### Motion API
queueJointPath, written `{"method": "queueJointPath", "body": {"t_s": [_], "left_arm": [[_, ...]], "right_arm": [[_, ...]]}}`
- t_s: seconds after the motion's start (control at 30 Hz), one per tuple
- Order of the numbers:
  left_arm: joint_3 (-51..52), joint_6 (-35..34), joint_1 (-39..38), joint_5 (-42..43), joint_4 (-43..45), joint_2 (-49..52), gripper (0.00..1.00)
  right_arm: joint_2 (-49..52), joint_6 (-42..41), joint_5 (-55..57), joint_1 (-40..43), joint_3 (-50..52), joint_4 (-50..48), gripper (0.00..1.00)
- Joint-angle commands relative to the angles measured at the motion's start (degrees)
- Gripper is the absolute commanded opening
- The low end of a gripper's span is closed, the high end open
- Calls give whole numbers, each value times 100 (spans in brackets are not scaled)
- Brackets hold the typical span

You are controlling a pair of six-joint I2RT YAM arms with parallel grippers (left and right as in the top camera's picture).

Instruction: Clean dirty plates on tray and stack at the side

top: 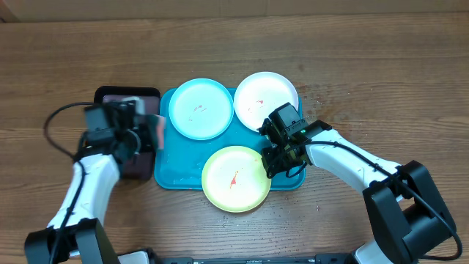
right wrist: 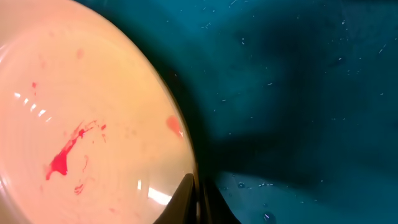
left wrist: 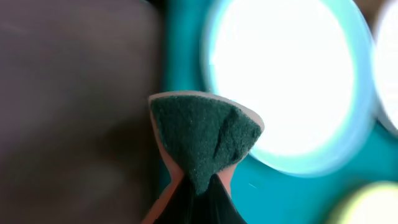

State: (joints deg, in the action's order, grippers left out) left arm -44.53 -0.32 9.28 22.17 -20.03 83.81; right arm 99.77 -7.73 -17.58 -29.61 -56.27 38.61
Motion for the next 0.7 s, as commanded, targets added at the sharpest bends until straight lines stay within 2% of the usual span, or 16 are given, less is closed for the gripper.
{"method": "queueJointPath", "body": {"t_s": [0.0, 0.13, 0.37, 0.67], "left_arm": [[-343, -129, -660, 501, -264, 31, 4], [-874, -610, -1462, 767, -616, 31, 4], [-1064, -1652, -2702, 782, -420, 59, 5], [-1060, -2949, -3600, 763, -651, 402, 4]], "right_arm": [[13, 2, 157, 0, -107, 2, 4], [13, -2, 411, 7, -118, -2, 4], [11, 0, 577, 9, -219, -83, 4], [11, 0, 667, 9, -289, -109, 4]]}}
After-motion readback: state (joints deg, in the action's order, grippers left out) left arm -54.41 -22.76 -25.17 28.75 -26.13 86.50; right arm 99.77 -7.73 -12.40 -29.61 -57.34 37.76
